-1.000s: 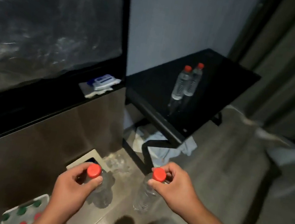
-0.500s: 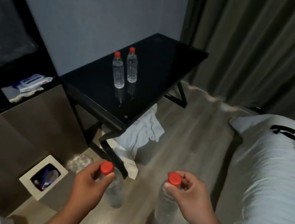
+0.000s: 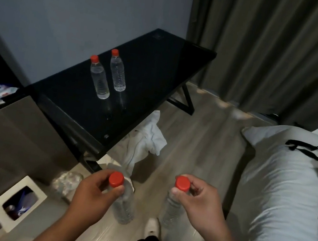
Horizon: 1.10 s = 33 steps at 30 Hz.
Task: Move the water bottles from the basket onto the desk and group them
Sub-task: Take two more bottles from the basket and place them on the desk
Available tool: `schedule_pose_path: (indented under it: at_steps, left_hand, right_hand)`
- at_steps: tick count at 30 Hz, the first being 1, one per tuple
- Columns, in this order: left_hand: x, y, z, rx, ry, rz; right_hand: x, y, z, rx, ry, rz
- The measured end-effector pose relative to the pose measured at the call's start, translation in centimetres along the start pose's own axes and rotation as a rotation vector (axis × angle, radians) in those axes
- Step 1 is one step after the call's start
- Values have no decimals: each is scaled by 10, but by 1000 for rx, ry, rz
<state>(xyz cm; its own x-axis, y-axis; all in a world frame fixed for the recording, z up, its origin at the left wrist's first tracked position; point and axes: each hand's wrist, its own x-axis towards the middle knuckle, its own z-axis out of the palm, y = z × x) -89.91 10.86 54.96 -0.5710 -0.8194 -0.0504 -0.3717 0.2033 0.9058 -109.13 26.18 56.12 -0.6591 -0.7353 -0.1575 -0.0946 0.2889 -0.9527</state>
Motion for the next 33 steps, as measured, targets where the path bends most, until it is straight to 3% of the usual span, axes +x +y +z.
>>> schedule_pose_path:
  at_steps: [8, 15, 22, 33]
  left_hand:
    - [128, -5, 49, -76, -35, -119]
    - [233, 31, 68, -68, -40, -94]
    - [312, 43, 83, -55, 92, -110]
    - [419, 56, 129, -91, 403, -320]
  right_hand:
    - [128, -23, -34, -83, 20, 107]
    - [220, -58, -61, -89, 24, 82]
    - [328, -64, -73, -95, -25, 50]
    - [529, -68, -98, -85, -340, -60]
